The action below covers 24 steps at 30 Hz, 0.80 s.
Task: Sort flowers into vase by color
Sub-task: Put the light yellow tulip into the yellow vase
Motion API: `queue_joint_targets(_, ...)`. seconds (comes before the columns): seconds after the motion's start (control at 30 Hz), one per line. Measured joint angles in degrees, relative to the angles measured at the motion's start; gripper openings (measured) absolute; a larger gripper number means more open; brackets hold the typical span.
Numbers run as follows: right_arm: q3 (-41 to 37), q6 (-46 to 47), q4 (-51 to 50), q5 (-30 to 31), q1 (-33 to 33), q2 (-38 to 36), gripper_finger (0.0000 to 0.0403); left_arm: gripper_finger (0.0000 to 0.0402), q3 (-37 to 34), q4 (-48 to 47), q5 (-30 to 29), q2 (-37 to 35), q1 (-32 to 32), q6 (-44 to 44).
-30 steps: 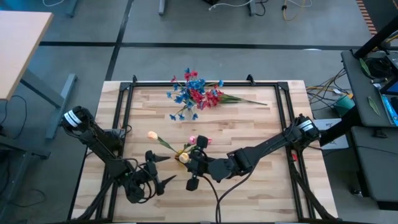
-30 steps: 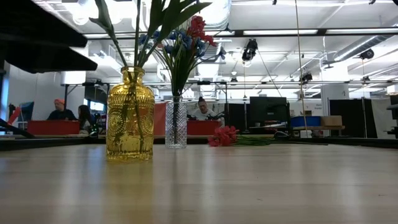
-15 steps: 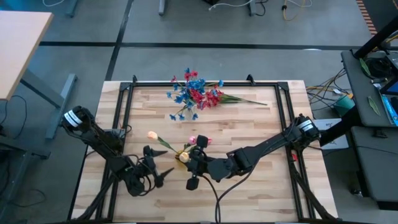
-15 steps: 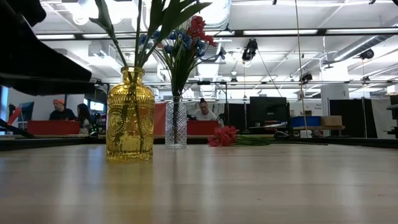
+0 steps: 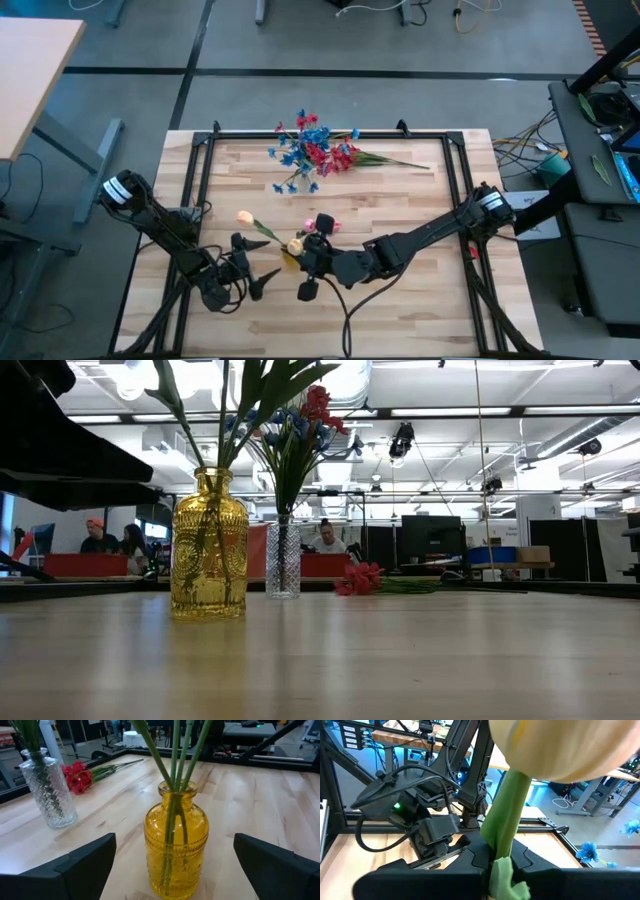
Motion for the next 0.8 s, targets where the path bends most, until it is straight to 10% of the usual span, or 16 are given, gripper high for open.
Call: queue_joint_targets(0.8, 0.0, 2.0, -0.5, -0.2, -0.3, 0.5, 0.0029, 0.0386, 0.0, 0.1, 0.4, 0.0, 0.1, 0.0)
